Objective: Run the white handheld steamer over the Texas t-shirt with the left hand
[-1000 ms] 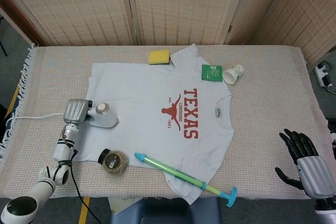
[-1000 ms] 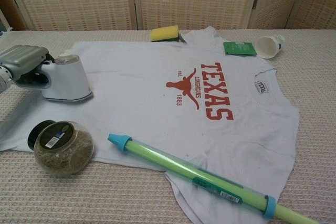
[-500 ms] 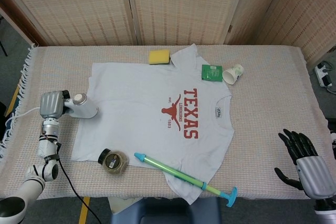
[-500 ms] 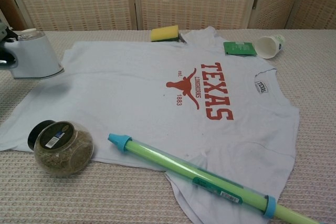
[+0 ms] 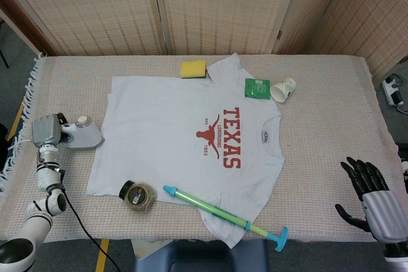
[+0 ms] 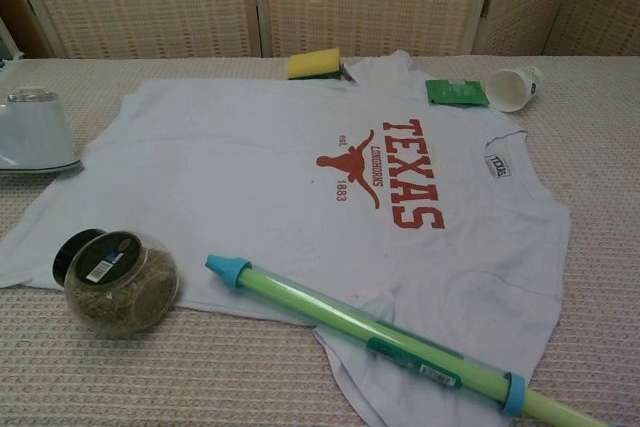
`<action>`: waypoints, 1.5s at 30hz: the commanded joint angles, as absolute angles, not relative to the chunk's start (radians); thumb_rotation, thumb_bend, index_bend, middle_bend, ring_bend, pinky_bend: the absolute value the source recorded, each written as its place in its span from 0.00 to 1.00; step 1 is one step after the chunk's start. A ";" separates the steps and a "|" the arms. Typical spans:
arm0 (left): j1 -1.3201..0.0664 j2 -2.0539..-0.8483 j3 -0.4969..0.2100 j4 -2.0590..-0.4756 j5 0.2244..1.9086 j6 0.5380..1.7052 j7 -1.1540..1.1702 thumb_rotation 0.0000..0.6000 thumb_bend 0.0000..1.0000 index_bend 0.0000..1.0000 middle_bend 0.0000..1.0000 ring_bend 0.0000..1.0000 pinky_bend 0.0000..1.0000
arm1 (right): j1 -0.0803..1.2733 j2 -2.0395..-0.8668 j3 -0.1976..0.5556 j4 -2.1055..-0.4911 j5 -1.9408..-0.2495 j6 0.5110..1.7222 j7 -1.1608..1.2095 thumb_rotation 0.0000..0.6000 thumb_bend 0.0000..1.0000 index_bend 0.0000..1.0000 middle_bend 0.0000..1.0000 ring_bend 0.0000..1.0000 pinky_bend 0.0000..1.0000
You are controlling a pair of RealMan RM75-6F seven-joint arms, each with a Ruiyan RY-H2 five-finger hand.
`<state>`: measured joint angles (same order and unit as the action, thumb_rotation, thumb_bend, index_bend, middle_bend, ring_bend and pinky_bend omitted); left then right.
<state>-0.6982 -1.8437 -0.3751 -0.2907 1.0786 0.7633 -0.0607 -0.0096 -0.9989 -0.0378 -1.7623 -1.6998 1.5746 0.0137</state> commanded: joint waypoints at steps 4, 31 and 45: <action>-0.684 -1.819 -0.366 -0.329 1.092 0.762 -0.083 1.00 0.24 0.08 0.11 0.16 0.57 | -0.004 -1.000 -0.036 -1.765 -1.698 1.565 0.011 1.00 0.23 0.00 0.02 0.00 0.00; -0.520 -1.488 -0.333 -0.940 1.004 0.912 0.242 1.00 0.00 0.00 0.00 0.00 0.11 | 0.000 -1.003 -0.034 -1.746 -1.699 1.566 0.045 1.00 0.23 0.00 0.02 0.00 0.00; -0.411 -1.213 -0.194 -1.341 1.173 0.986 0.152 1.00 0.24 0.10 0.12 0.12 0.18 | 0.008 -1.010 -0.032 -1.727 -1.687 1.552 0.075 1.00 0.23 0.00 0.02 0.00 0.00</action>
